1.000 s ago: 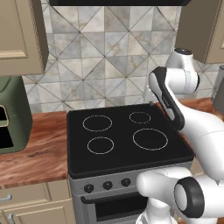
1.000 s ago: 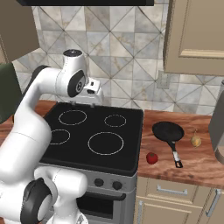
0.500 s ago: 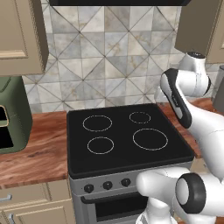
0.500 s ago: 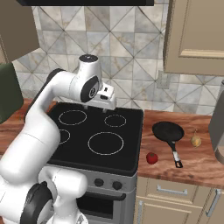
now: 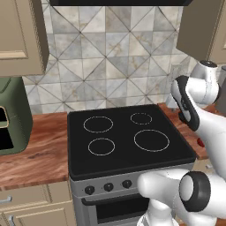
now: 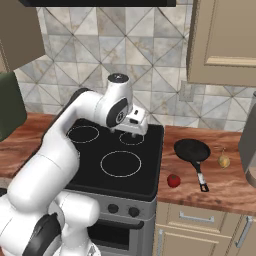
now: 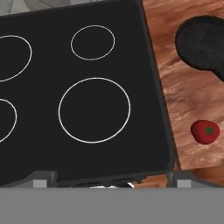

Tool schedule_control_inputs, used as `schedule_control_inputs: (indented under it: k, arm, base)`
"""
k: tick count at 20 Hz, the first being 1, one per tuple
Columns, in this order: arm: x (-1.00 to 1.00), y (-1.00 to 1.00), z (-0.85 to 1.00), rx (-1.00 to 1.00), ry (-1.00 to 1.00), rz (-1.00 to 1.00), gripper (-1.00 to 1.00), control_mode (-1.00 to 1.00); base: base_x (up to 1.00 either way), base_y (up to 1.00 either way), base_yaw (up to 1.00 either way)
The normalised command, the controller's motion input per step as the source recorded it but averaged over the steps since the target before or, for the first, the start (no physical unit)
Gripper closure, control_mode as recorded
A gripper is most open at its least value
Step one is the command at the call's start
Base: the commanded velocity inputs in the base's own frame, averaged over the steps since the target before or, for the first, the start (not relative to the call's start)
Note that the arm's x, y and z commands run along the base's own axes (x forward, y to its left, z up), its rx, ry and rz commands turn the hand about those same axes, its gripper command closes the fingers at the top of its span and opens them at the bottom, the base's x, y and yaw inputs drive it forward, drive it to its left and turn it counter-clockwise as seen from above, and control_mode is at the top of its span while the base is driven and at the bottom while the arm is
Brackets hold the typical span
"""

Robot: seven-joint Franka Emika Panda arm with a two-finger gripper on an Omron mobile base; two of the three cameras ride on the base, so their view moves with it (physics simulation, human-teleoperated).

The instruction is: Place the pan on the front left burner on the stove. Then place the tomato and the onion in the pan and turn on the front left burner.

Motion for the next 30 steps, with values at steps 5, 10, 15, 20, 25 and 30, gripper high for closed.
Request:
schedule_control_inputs:
  k: [5,10,15,20,25,30]
  arm:
    - [0.0,-0.47,-0.2,0.0,0.0,0.0,-1.0,-1.0]
    - [0.0,-0.5,-0.18,0.0,0.0,0.0,-1.0,-1.0]
    - [0.0,-0.46,-0.16,0.0,0.0,0.0,-1.0,-1.0]
    - [0.0,-0.38,-0.18,0.0,0.0,0.0,-1.0,-1.0]
    - [0.05,-0.43,-0.19,0.0,0.0,0.0,-1.0,-1.0]
    - [0.1,-0.45,-0.17,-0.01,0.0,0.0,-1.0,-1.0]
  base:
    - [0.0,0.0,0.0]
    - [0.0,0.0,0.0]
    - [0.0,0.0,0.0]
    - [0.0,0.0,0.0]
    - [0.0,0.0,0.0]
    - [0.0,0.0,0.0]
